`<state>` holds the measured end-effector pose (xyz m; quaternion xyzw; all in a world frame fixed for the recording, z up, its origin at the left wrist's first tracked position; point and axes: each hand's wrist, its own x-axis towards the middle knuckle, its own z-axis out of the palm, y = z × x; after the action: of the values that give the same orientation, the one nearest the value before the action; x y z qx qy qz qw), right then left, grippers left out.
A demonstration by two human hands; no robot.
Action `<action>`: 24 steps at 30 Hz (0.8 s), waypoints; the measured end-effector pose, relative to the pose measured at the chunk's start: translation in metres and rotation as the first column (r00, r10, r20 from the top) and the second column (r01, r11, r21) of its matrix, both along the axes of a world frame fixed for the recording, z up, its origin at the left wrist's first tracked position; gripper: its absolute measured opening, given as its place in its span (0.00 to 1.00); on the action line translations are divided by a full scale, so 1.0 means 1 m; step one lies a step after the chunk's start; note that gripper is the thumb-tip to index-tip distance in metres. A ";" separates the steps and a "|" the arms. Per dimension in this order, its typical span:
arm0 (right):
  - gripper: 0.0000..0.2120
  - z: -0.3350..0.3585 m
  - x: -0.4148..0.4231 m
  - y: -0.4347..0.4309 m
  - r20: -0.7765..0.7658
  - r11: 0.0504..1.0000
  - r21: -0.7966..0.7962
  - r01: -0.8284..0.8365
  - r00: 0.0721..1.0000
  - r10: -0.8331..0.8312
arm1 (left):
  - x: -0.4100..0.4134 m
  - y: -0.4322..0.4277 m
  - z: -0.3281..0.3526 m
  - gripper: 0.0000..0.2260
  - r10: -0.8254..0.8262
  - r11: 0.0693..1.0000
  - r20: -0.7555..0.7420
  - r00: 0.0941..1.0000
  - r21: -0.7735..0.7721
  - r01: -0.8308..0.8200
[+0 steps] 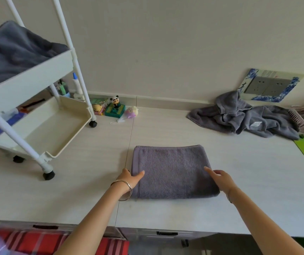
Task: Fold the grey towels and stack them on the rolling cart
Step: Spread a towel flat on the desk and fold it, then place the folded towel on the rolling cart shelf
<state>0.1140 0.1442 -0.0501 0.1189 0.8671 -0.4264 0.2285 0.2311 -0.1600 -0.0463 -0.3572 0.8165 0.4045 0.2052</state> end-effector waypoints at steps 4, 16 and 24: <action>0.29 0.004 0.002 -0.004 0.103 0.994 -0.107 0.006 0.995 0.005 | -0.005 0.002 0.002 0.32 0.078 0.988 -0.009 0.997 0.133 -0.076; 0.23 0.099 -0.001 -0.021 0.069 0.814 -0.575 -0.082 0.987 0.148 | 0.008 -0.019 0.081 0.22 0.333 0.747 -0.167 0.928 0.648 -0.152; 0.14 0.191 -0.012 -0.103 -0.023 0.603 -0.777 -0.181 0.965 0.261 | 0.041 -0.063 0.193 0.08 0.567 0.617 -0.361 0.740 0.781 -0.092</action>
<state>0.1020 0.0416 0.1409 -0.0788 0.5967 -0.7187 0.3481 0.2721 -0.2230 0.1471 -0.2580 0.5254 0.8107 -0.0130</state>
